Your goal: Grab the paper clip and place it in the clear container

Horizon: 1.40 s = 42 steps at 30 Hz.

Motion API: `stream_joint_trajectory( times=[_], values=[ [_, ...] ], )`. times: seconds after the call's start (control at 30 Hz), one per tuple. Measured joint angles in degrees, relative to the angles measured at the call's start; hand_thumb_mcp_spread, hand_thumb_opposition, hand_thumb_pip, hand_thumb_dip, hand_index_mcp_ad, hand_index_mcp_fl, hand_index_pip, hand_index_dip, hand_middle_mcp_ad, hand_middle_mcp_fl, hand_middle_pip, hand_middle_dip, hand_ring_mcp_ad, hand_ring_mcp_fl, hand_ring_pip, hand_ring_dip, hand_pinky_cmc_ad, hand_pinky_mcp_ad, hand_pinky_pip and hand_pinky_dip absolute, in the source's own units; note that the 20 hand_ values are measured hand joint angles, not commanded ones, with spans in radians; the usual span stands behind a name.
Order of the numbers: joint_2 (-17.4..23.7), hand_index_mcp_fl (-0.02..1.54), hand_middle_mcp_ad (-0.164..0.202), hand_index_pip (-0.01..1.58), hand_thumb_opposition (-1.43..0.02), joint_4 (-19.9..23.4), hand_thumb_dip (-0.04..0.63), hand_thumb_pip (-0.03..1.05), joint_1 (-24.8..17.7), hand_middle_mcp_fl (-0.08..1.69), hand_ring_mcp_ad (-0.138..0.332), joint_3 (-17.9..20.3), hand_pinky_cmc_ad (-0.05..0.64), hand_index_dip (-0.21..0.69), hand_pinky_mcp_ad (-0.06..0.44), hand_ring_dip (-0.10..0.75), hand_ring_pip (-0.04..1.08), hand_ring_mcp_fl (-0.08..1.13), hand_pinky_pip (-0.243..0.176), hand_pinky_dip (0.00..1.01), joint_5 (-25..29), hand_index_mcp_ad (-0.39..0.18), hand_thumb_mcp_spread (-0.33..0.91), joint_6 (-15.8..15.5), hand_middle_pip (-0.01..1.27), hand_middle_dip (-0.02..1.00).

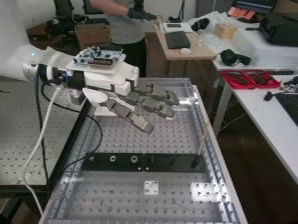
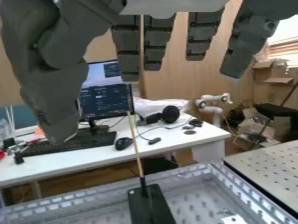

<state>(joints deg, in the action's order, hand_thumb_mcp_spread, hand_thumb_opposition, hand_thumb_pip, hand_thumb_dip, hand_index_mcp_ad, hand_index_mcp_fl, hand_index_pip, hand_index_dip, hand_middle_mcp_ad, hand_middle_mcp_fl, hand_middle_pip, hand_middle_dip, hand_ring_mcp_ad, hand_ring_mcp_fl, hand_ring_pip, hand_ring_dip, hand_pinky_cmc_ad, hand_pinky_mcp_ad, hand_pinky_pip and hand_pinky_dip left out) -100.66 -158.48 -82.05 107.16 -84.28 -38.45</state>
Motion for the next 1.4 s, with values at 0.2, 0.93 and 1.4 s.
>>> stream_joint_trajectory(
  times=[0.2, 0.93, 1.4],
  values=[
    [-3.9, 0.44, -0.026, 0.39, -0.76, 0.9, 0.194, 0.62, 3.0, 0.02, 0.152, -0.7, 0.367, 0.016, 0.314, 0.087, 0.07, 0.00, -0.089, 0.36, -0.6, -0.079, 0.35, -0.2, 0.13, 0.19],
    [-14.6, 0.36, -0.028, 1.20, -0.80, 3.5, 0.223, 0.63, 11.5, 0.02, 0.147, -7.1, 0.367, 0.037, 0.297, 0.087, 0.07, 0.00, -0.089, 0.27, -13.0, -0.120, 0.38, -1.8, 0.13, 0.19],
    [-19.1, 0.42, -0.031, 1.49, -0.86, 6.2, 0.220, 0.63, 15.7, 0.05, 0.115, -10.7, 0.349, 0.096, 0.295, 0.087, 0.06, 0.00, -0.056, 0.20, -21.5, -0.138, 0.48, -2.6, 0.13, 0.19]
  ],
)
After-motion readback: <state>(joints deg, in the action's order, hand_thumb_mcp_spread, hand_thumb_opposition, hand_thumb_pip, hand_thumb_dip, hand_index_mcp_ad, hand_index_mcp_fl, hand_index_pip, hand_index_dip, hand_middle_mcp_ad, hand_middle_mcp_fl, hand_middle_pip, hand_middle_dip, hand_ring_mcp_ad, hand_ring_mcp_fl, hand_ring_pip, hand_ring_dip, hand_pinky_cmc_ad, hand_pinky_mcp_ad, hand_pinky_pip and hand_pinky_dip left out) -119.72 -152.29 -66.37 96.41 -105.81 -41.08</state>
